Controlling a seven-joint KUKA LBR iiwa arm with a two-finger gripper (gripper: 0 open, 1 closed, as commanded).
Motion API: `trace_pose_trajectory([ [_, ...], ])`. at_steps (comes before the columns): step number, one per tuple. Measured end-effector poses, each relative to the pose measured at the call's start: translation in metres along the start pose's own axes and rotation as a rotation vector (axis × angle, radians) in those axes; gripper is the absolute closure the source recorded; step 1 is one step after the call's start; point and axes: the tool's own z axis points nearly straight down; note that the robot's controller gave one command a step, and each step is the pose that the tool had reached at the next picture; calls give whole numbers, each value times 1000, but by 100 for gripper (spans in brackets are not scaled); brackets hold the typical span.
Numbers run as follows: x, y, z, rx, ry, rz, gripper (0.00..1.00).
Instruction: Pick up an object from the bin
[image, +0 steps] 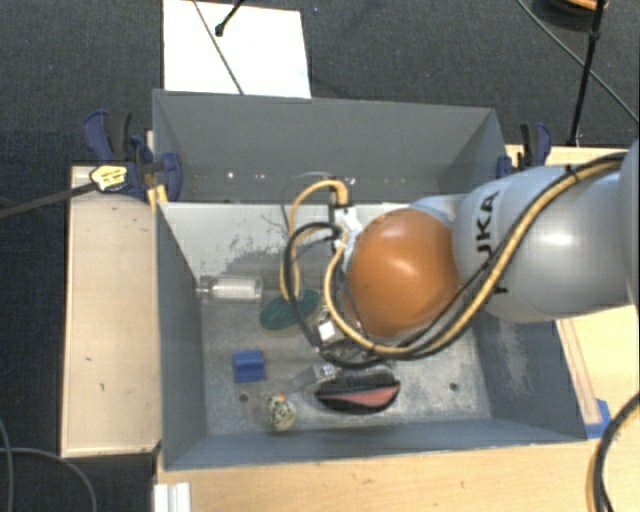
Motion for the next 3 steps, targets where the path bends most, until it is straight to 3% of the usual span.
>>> trace_pose_trajectory([
  [1,27,37,7,-14,1,-388,0],
  [2,26,36,7,-14,2,-381,100],
  [3,26,36,7,-15,2,-377,100],
])
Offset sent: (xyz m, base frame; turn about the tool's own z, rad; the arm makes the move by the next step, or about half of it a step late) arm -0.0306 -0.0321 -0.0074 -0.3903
